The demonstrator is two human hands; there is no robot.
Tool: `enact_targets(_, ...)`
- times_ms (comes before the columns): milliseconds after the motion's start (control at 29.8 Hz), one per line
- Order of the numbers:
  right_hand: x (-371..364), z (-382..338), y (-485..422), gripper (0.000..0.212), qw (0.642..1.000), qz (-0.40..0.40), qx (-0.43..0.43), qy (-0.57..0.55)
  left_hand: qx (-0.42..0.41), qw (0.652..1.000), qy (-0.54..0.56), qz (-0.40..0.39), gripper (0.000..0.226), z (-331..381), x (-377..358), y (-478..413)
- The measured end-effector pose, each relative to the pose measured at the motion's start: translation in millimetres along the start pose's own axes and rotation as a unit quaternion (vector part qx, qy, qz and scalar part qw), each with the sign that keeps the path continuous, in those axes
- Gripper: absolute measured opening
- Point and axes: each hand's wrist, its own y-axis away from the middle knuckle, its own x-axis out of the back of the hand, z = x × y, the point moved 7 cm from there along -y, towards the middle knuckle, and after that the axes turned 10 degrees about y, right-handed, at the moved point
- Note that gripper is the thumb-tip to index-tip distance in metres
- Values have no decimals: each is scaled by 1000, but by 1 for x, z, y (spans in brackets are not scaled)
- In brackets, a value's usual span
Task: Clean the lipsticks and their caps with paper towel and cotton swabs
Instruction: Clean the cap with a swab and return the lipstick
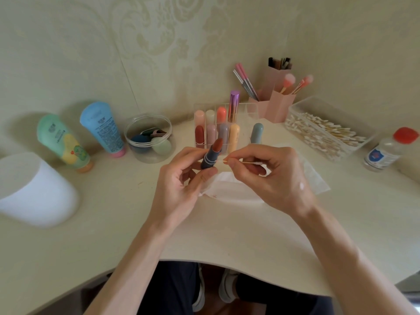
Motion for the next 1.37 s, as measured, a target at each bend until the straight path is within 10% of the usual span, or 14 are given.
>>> enact_targets(1374,2,-5,0,23,1000,8,10,6,30,999,15,-25,19,1,-7,5)
